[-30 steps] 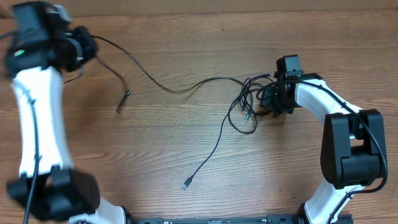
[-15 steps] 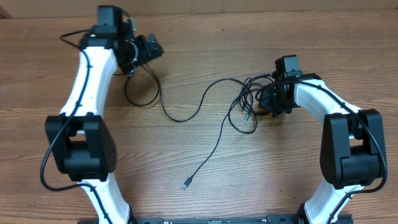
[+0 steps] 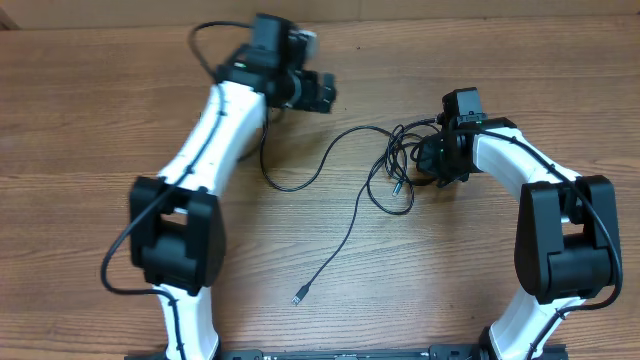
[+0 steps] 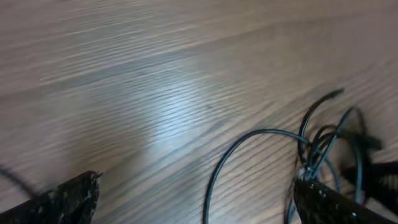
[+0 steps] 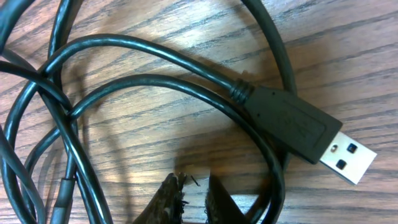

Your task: Untangle cables

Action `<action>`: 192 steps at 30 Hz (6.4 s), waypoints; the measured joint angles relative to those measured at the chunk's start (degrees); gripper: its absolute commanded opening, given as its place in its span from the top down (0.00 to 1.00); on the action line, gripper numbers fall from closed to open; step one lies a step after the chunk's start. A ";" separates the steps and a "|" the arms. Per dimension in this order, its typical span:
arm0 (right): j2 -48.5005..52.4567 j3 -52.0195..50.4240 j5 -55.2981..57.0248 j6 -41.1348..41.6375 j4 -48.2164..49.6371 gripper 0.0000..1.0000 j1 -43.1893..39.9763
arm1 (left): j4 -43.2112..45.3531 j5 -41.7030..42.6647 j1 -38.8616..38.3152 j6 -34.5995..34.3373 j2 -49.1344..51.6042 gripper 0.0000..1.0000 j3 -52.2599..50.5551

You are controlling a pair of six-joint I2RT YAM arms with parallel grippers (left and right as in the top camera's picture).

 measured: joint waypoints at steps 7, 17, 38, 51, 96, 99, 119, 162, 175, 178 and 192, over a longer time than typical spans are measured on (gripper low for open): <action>0.00 0.00 -0.31 0.02 0.04 0.85 0.00 | 4.07 -4.59 -7.34 8.63 6.49 0.00 0.04; 0.00 0.00 -0.44 0.02 -0.37 0.84 0.00 | 11.28 -5.86 -8.66 22.16 12.85 0.07 0.04; -0.02 0.00 -0.98 0.02 -0.79 0.76 0.00 | 13.05 5.40 -8.63 37.66 17.79 0.96 1.70; 0.00 2.38 -0.98 -0.04 -10.34 0.60 -0.59 | 10.75 -12.22 -6.49 32.83 16.48 0.96 2.12; -1.57 16.90 -5.60 -0.39 -21.57 0.00 0.33 | -19.93 -11.32 15.19 -17.77 -7.32 0.01 -4.13; -1.60 16.90 -5.60 -1.33 -21.49 0.00 0.33 | -14.51 -11.32 14.01 -23.54 -7.15 0.00 -8.50; -1.60 16.87 -4.92 -2.80 -21.35 0.00 0.33 | -0.74 -26.84 4.00 -25.97 -6.56 0.00 -20.39; -1.57 16.87 -4.87 -2.97 -20.61 0.00 0.33 | 19.52 -21.00 5.38 -28.22 -0.02 0.00 -24.65; -1.57 16.87 -4.87 -2.95 -20.26 0.00 0.33 | 16.70 -20.79 5.68 -24.02 0.13 0.56 -24.33; -1.60 16.87 -4.90 -2.95 -20.24 0.00 0.33 | 14.91 -20.94 5.70 -20.37 0.13 0.77 -24.15; -1.60 16.87 -4.87 -2.95 -20.22 0.00 0.33 | -4.13 -28.76 9.64 -14.12 0.15 0.96 -16.57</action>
